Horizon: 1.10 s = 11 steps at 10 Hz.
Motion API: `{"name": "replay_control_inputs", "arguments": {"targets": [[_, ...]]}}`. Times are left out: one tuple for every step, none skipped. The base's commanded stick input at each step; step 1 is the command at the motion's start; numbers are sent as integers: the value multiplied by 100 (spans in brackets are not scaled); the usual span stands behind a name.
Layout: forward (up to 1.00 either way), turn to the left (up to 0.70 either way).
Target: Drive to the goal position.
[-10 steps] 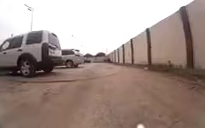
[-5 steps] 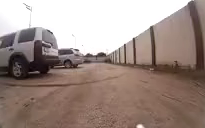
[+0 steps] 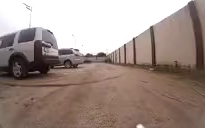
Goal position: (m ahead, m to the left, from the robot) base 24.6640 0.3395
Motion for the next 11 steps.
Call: {"name": "replay_control_inputs", "arguments": {"targets": [[50,0],[50,0],[50,0],[50,0],[50,0],[50,0],[50,0],[50,0],[50,0],[50,0],[50,-16]]}}
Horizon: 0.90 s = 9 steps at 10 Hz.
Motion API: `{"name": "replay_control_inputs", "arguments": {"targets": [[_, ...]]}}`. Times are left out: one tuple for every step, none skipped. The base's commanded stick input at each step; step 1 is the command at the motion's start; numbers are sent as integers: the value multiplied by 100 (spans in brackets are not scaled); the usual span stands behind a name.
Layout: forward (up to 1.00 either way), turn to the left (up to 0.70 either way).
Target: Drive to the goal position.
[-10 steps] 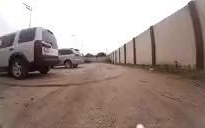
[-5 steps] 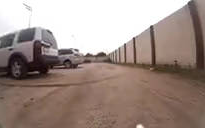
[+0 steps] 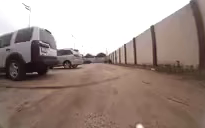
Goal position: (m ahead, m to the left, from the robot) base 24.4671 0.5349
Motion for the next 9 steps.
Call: {"name": "replay_control_inputs", "arguments": {"targets": [[50,-32],[50,-47],[50,0],[50,0],[50,0],[50,0],[50,0],[50,0],[50,0]]}}
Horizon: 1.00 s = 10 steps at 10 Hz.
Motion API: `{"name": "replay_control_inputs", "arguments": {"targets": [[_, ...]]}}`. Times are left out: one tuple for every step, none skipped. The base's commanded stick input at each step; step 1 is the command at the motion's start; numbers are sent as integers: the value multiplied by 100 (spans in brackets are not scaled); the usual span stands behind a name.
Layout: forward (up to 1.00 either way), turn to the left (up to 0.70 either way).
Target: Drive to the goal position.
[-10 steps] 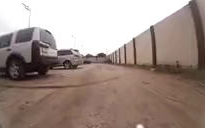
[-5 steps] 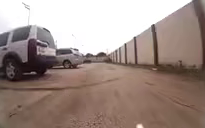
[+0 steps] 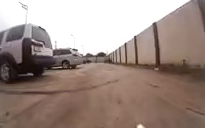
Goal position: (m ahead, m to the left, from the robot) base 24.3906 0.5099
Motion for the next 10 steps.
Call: {"name": "replay_control_inputs", "arguments": {"targets": [[50,0],[50,0],[50,0],[50,0],[50,0],[50,0],[50,0],[50,0],[50,0],[50,0]]}}
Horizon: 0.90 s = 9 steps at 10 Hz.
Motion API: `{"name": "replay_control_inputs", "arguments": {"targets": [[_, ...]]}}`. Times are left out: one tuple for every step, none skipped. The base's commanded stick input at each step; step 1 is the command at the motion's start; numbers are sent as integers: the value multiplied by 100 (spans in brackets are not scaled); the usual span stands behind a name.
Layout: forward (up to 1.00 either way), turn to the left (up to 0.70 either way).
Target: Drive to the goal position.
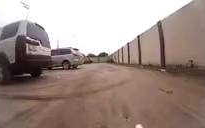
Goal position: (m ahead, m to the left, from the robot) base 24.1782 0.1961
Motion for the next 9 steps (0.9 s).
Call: {"name": "replay_control_inputs", "arguments": {"targets": [[50,0],[50,0],[50,0],[50,0],[50,0],[50,0],[50,0],[50,0],[50,0]]}}
